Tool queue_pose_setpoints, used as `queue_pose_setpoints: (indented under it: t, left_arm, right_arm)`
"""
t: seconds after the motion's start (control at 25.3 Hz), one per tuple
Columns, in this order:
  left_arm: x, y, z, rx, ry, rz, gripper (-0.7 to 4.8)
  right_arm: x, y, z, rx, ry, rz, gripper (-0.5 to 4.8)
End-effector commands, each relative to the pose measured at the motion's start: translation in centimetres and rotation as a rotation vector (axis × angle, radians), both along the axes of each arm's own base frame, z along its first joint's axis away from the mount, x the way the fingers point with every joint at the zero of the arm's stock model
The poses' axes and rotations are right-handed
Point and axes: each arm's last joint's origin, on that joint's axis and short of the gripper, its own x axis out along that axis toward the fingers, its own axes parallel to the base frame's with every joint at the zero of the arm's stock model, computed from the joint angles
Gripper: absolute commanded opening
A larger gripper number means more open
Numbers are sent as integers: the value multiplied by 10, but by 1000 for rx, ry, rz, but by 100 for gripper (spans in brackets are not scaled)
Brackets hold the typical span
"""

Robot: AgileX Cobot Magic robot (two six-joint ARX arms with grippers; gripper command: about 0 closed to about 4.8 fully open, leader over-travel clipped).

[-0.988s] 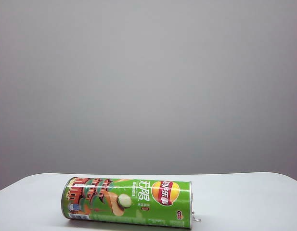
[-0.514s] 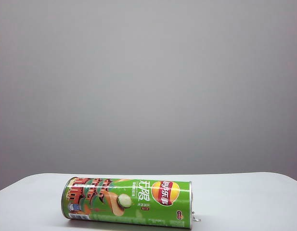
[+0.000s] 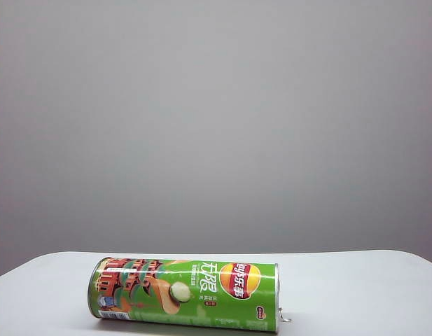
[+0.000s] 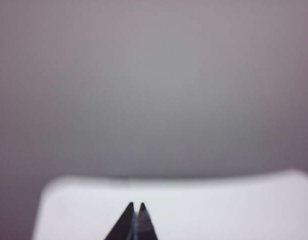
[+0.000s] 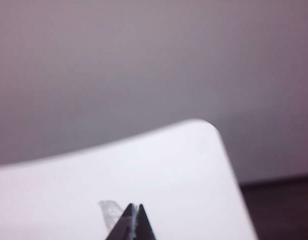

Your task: Pick up the green tub of chips from the desk, pull out the transparent container with the chips inside partially, and then place the chips back on the desk.

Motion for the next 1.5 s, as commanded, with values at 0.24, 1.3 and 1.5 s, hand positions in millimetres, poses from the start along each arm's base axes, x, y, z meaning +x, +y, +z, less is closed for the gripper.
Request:
queue_pose_setpoints:
  t: [0.24,1.3,1.5]
  left_arm:
    - [24,-3,94,282,-69,-44,-4]
    - [172,-99,69,1232,224,-707,89]
    - [178,-130,63,1262,292,-914,187]
  right_arm:
    - [-1,0,22,84,-165,6,-5]
    - [85,1,161,-142,184,335,-5]
    - [112,-3,140,-258,311,316,-5]
